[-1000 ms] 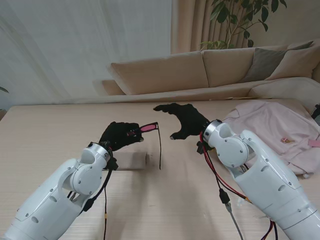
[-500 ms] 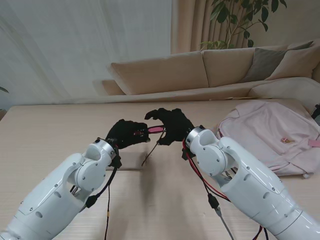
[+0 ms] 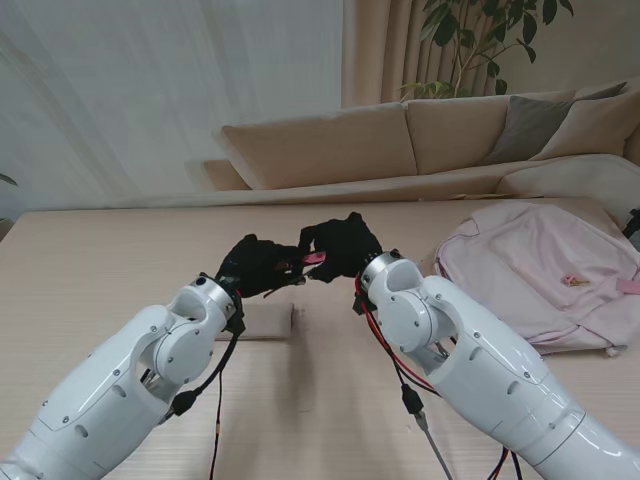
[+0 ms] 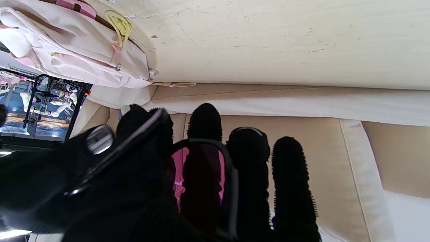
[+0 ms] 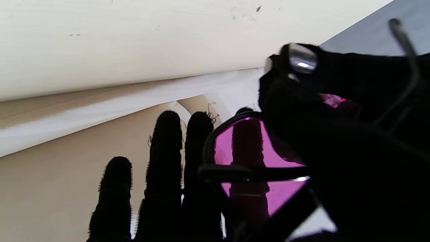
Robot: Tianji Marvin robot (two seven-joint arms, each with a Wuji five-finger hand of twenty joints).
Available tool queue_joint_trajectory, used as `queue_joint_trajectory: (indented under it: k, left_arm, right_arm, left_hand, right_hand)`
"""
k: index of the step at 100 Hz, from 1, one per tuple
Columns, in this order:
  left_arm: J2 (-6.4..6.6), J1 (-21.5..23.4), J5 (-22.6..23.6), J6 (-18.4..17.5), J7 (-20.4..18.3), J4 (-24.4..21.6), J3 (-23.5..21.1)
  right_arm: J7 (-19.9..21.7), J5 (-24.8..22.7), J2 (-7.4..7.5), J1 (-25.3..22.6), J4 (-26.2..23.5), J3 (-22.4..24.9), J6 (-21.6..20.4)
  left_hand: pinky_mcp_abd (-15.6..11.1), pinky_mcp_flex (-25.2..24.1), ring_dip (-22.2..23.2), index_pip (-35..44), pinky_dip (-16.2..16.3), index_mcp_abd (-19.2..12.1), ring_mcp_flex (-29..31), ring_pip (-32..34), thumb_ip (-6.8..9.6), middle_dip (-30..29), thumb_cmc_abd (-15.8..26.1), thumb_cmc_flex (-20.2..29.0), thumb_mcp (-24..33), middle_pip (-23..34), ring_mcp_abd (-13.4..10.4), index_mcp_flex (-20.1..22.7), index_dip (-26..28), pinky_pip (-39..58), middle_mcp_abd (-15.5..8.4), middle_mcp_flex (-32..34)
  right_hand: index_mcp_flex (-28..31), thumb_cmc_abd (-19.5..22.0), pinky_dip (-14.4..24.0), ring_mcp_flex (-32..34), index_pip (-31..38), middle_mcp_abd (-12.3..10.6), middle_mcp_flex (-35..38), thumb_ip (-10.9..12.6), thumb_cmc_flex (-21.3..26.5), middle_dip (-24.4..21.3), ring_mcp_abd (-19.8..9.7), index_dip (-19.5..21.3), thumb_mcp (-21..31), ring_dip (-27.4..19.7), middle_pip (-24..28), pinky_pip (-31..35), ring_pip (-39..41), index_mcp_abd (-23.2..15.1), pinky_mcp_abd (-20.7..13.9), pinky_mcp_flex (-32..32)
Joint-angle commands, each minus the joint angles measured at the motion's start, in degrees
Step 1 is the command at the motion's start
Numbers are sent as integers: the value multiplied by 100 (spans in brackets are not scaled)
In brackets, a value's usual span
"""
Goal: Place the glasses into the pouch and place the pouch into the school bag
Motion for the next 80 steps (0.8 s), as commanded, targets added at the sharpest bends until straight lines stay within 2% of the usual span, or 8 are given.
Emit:
queue_joint_trajectory:
  k: [1,13,24,35,43,49,68,80]
  left_arm:
    - [-32,8,47,-62,-31,-58,-4]
    - [-18,46,98,-92,-51,-85,-46]
    - [-8,84,221,-86,-12,-101,-74]
    - [22,149,460,-117,0,-146,-130]
    - [38,204,582,-115,10,-182,-175]
    - [54,234,717,-115,17,-207,-209]
    - [114,380,1145,-22,-113,-412,-343]
    - [123,496,1316,256,-169,-543,-417]
  right_arm:
    - [65,-65,-35,3,86,1,-19]
    - [-209,-153,-69,-6,234,27,-234]
    - [-147,-114,-52,-20,240,76,-352]
    - [-40,-2,-38,-37,224,106,-374]
    - [-79,96,-60,-52,250,117,-373]
    - [-135,242,-92,-76,263,128,-372]
    - [-273,417,-143,-134,267,169,-359]
    - [-351,455,-161,-176,267,238,-333]
  left_hand:
    - [-101,-18,141,356,136,-196,182,129,227,63,291,149,-133,263,-125,101,-46,265,-127,199]
    - [-151,16,-82,248,93,-240,150,-192,282,-169,18,42,-15,51,-141,188,-464,182,-128,184]
    - [-218,37,-378,188,-16,-335,20,-525,237,-457,-575,-450,780,-134,-254,-4,-744,35,-294,9]
    - [-328,-31,-671,-90,-182,-389,-275,-1078,167,-713,-1238,-930,1409,-457,-539,-443,-794,-241,-511,-414]
    - [-348,-231,-986,-569,-319,-205,-693,-1677,-45,-1046,-1584,-1584,2537,-774,-641,-764,-681,-501,-615,-915]
    - [-360,-363,-1256,-838,-397,-108,-1003,-2112,41,-1304,-1719,-1940,3062,-1060,-679,-1063,-709,-663,-683,-1320]
    - [-495,-840,-2129,-1461,-687,39,-2058,-3290,35,-2113,-2003,-1984,3150,-1799,-722,-2236,-1100,-1246,-755,-2843]
    - [-605,-997,-2592,-1585,-824,84,-2437,-3726,26,-2560,-2075,-1804,3492,-1960,-788,-2568,-1388,-1477,-653,-3388]
  right_hand:
    - [377,-115,-45,465,439,179,588,-420,340,42,67,-426,-55,71,67,263,217,-388,163,147]
    - [1574,364,89,1385,512,411,2005,-226,549,-92,181,-692,18,41,13,472,496,-426,355,579]
    - [1875,589,141,1685,413,659,2500,-146,543,212,212,-586,184,2,27,473,692,-229,340,611]
    - [2073,351,162,1869,402,936,2753,-208,594,447,283,-501,574,16,132,479,898,52,337,612]
    - [2278,113,180,1997,444,1152,2930,-262,686,524,390,-498,874,32,85,503,1006,220,317,646]
    - [2417,-28,198,2087,481,1333,3088,-290,788,543,513,-562,1006,33,32,531,1046,409,326,669]
    - [2600,-206,246,2389,579,1524,3426,-311,893,579,671,-657,1031,21,-77,621,1069,767,356,824]
    - [2629,-251,270,2481,619,1606,3527,-316,928,637,763,-693,1044,50,-121,656,1056,916,396,903]
